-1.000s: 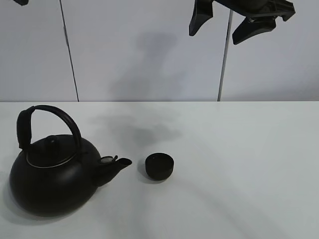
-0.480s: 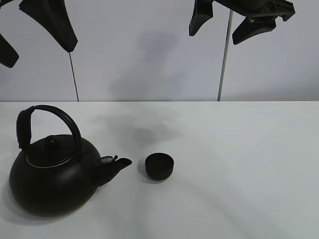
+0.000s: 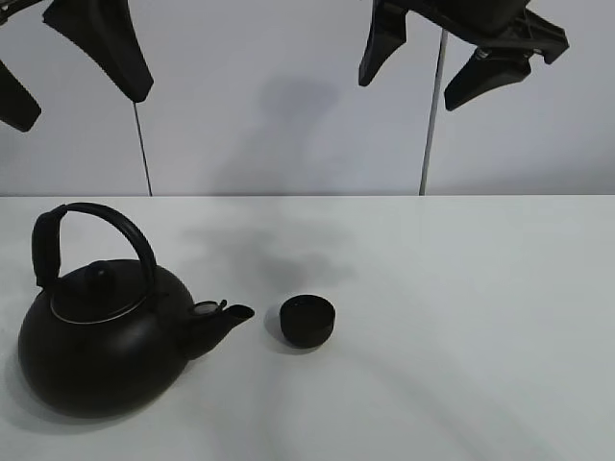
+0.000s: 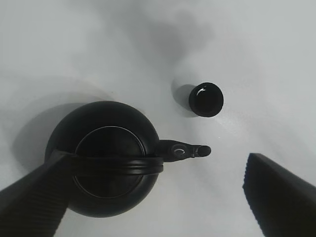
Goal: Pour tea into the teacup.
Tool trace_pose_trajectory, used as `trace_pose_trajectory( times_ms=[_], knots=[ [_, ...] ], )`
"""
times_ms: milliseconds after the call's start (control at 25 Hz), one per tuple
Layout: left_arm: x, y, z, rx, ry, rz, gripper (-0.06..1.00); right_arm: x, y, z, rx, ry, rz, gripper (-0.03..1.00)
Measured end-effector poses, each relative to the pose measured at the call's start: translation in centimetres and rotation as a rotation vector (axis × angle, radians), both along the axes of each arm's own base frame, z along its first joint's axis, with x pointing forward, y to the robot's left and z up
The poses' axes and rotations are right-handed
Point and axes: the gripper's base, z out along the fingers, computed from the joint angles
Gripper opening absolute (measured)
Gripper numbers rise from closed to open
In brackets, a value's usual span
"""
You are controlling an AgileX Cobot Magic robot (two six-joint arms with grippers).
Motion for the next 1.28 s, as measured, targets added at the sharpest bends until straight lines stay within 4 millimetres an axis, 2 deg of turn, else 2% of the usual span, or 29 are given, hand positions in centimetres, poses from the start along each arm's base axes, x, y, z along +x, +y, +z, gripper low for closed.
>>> trace_pose_trajectory(
  times_ms=[320,520,680,920,1280],
  knots=[
    [-0.1,-0.2,0.0,-0.027,0.012,0.009,0.68,-1.4,0.2,-1.5,0.022,0.224,0.000,0.58],
    [0.0,-0.3,0.1,-0.043,0.016,0.020,0.68,-1.3,0.6,-3.2,0.031,0.323,-0.001,0.58],
    [0.1,-0.3,-0.1,-0.050,0.030,0.037,0.68,-1.2,0.8,-3.5,0.037,0.340,-0.003,0.58],
    [1.0,-1.0,-2.1,-0.056,0.113,0.053,0.68,-1.3,0.8,-3.6,0.037,0.349,-0.003,0.58],
    [1.2,-1.1,-2.0,-0.071,0.105,0.056,0.68,-1.3,0.8,-3.6,0.035,0.357,-0.003,0.58]
  ],
)
